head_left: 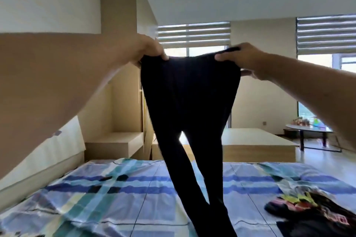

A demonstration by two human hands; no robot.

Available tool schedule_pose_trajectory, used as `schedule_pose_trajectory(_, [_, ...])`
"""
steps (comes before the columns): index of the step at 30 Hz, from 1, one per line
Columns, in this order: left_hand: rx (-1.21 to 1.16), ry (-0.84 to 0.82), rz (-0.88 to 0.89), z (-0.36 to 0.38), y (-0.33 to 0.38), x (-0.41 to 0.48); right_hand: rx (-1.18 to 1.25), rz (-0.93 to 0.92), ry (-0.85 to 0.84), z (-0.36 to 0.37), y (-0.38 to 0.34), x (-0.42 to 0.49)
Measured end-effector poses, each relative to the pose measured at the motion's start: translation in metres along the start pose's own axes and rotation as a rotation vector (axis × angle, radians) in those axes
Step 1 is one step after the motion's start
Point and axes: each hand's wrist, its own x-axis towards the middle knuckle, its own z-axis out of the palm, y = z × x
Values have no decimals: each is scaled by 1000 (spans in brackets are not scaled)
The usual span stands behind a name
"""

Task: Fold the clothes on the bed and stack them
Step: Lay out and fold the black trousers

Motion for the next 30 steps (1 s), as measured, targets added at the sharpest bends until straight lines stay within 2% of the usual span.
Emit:
schedule_pose_trajectory(2, [-42, -63, -92, 16, -19, -16, -33, 86, -99, 22, 12, -22])
schedule_pose_trajectory(5, [-117, -119, -156, 48, -40, -41, 7, 186, -155, 58, 31, -56])
schedule_pose_trajectory(10, [-316, -377, -77, 101, -51, -89, 306, 187, -299, 107, 45, -101])
schedule_pose_trajectory(13, [-222, -426, 5, 114, -64, -100, 492, 247, -356, 118, 59, -120])
schedule_pose_trajectory(15, [-157, -419, 47, 118, -75, -95, 599, 234, -348, 119, 73, -128])
schedule_pose_trajectory(17, [-117, -427, 58, 120, -83, -92, 654, 187, -271, 120, 87, -133])
schedule_pose_trajectory(20, [9, -467, 77, 122, -85, -93, 448, 123, -75, 127, 112, -132])
schedule_pose_trajectory(22, [119, -516, 85, 122, -84, -100, 410, 161, -210, 134, 132, -137])
schedule_pose_trajectory(24, [208, -528, 78, 122, -84, -106, 486, 213, -484, 140, 144, -146])
schedule_pose_trajectory(25, [245, -525, 71, 123, -86, -107, 501, 206, -566, 144, 147, -151])
schedule_pose_trajectory(26, [285, -531, 65, 123, -88, -109, 490, 187, -579, 149, 146, -156])
schedule_pose_trajectory(30, [340, -642, 60, 128, -100, -117, 439, 172, -283, 169, 136, -155])
